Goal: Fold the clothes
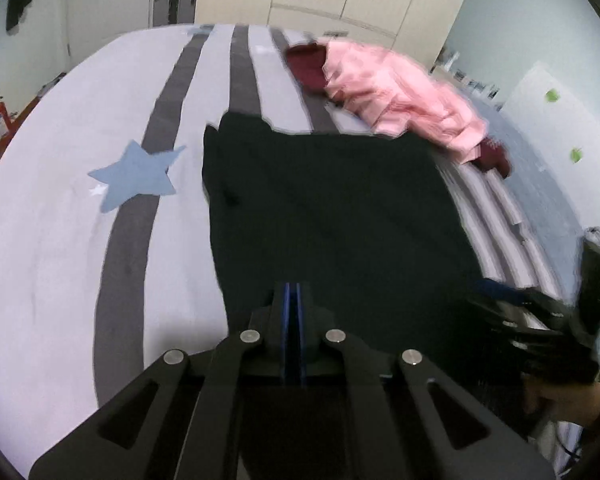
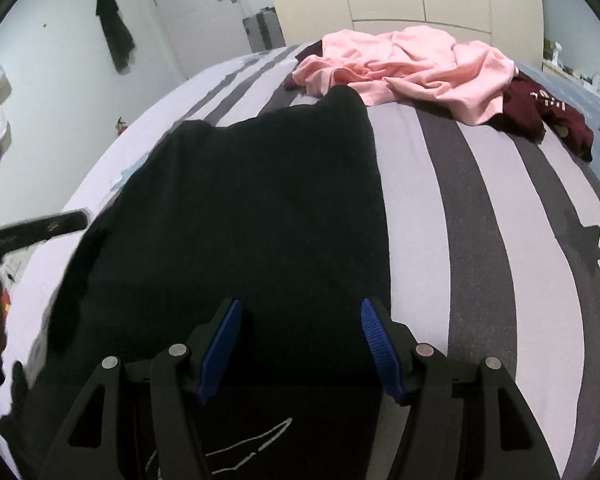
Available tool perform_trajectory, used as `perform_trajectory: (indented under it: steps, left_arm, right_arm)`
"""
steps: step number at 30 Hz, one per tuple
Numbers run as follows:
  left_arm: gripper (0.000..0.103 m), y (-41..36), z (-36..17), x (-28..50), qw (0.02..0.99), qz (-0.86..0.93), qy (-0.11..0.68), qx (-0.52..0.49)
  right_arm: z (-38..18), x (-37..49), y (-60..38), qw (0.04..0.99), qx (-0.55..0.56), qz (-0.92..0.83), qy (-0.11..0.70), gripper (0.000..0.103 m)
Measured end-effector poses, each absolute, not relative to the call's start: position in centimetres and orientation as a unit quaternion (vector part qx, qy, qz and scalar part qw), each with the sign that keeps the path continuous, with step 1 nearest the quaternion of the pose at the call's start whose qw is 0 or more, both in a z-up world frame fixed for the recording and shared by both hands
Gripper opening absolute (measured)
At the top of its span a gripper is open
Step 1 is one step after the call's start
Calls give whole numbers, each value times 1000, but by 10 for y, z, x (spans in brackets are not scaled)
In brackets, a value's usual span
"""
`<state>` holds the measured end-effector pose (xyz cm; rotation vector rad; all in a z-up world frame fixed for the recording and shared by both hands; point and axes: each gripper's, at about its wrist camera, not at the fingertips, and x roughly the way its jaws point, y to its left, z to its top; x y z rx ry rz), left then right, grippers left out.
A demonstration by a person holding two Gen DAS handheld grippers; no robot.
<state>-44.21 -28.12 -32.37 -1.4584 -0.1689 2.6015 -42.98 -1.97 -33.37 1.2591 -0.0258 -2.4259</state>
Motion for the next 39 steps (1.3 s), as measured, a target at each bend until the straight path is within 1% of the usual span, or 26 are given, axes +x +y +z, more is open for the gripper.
perform_trajectory:
  steps: [2,3,4,5,6,8,11,14,16,17,20,21,24,26,27,30,32,33,34,37,39]
  left_arm:
    - [2,-293,-338,-450,66,862,-60,-500]
    - [2,-299,-340,-449,69,862,-71,-497]
    - [2,-303,-336,-448,53,867,-67,-490]
    - [2,-308,-331,-446,24,873,-60,-483]
    - [2,-322,-324,-445,-17,879,-74,-471]
    - [2,-347,-318,-449,-60,877,-112,-463]
    - [2,-341,-308,-467,-22,888,-97,-450]
    - [3,-310,-300,-494,45,899,-63,-431]
    - [5,-289,-301,-517,71,900,-41,-427]
    - [6,-288,-306,-528,67,898,-35,-434]
    - [6,-290,-325,-562,39,888,-20,-458]
    - [6,-299,-331,-566,13,884,-13,-468]
    - [6,-340,-347,-568,-73,878,-36,-472]
    - [6,-360,-348,-570,-83,875,-70,-472]
    - [6,-362,-345,-572,-87,875,-66,-472]
    - [6,-350,-327,-571,-53,893,-50,-444]
    - [6,-335,-317,-570,-5,903,-51,-426]
    - [8,-324,-316,-572,18,902,-44,-429]
    - [8,-315,-319,-576,37,897,-36,-438]
    - [8,-300,-343,-581,43,875,21,-482]
    - [9,-306,-347,-579,41,881,20,-470]
  right_arm:
    - [-333,-431,-18,206,451,-868,-14,60]
    - [-333,-432,-17,208,451,-868,-15,60]
    - [-334,-432,-16,210,451,-867,-16,60]
    - [-334,-432,-16,212,450,-867,-16,60]
    - [-334,-432,-15,213,450,-867,-16,60]
    - [-335,-432,-14,215,449,-867,-19,60]
    - [-334,-432,-15,214,449,-867,-18,59]
    - [-324,-437,-18,208,448,-870,-22,59]
    - [-315,-447,-20,210,433,-876,-32,59]
    - [-312,-457,-24,210,429,-878,-34,59]
    - [-308,-486,-36,209,426,-880,-30,59]
    - [-309,-495,-41,207,427,-880,-25,59]
    - [-319,-529,-49,191,443,-876,-23,59]
    - [-326,-545,-49,180,450,-874,-26,59]
    - [-327,-551,-48,177,451,-875,-24,59]
    - [-330,-566,-48,174,447,-877,-10,59]
    - [-331,-577,-48,170,444,-880,-1,59]
    - [-332,-581,-48,169,444,-880,1,59]
    - [-333,-586,-47,167,445,-880,-1,59]
    - [-337,-604,-42,152,451,-879,-16,60]
    - [-340,-618,-35,143,457,-877,-37,60]
